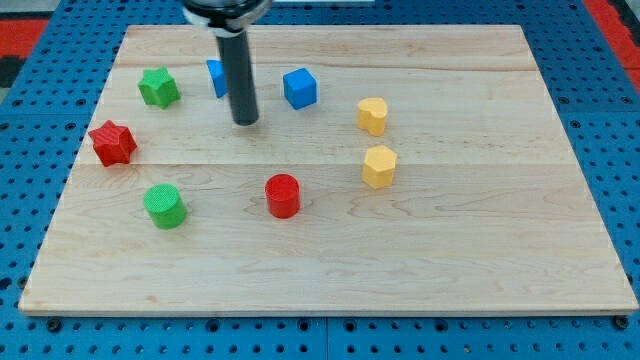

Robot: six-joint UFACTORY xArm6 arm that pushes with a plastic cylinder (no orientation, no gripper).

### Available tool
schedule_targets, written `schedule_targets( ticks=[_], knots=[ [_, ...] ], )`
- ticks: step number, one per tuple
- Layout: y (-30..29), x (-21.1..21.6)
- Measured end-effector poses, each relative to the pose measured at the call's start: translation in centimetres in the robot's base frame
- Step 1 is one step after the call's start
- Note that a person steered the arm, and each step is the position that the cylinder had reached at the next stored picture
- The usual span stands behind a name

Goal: Slightly move the green circle towards the left of red circle

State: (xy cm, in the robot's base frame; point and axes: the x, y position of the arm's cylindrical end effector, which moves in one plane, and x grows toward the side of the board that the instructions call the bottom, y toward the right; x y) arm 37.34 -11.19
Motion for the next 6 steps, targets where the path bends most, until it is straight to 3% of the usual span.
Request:
schedule_targets(
  ticks=[1, 3, 4, 5, 6],
  knots=[
    [-3.3, 5.7],
    [-8.0, 7.6],
    [-10.2, 13.5],
    [-6.7, 15.0],
    [-4.7, 13.2]
  ],
)
